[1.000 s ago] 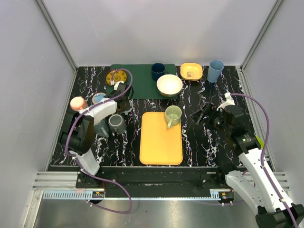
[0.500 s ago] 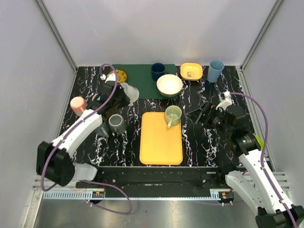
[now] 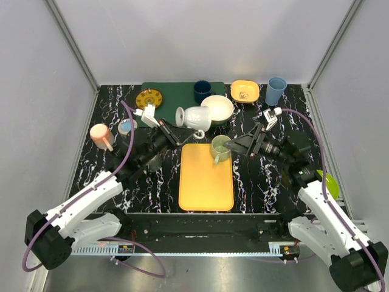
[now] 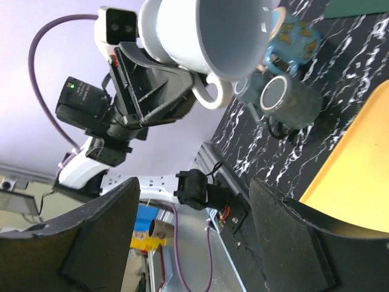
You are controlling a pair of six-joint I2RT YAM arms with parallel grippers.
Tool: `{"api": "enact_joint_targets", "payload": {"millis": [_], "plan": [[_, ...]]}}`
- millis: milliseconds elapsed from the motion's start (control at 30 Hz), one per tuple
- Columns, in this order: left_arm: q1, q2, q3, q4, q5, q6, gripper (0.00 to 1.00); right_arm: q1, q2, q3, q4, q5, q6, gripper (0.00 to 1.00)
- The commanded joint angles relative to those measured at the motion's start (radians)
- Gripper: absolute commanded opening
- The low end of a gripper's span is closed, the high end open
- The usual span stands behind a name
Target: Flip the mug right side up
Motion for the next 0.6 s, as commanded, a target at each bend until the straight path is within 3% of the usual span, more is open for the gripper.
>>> {"api": "enact_joint_targets", "payload": {"millis": [0, 100, 367, 567], "plan": [[-0.084, -0.01, -0.027, 0.37, -0.012, -0.143, 0.0, 0.066, 0.072, 0.069, 0.123, -0.051, 0.025, 0.76], [-0.144, 0.008, -0.034, 0.434, -0.049, -0.149, 0.0, 0.108, 0.124, 0.112, 0.097, -0.029, -0.016, 0.75], [-0.23, 0.027, -0.086, 0.62, -0.129, -0.192, 0.0, 0.111, 0.178, 0.083, 0.267, 0.036, 0.04, 0.7], [-0.238, 0.016, -0.106, 0.617, -0.135, -0.197, 0.0, 0.112, 0.22, 0.091, 0.419, 0.034, 0.088, 0.61]]}}
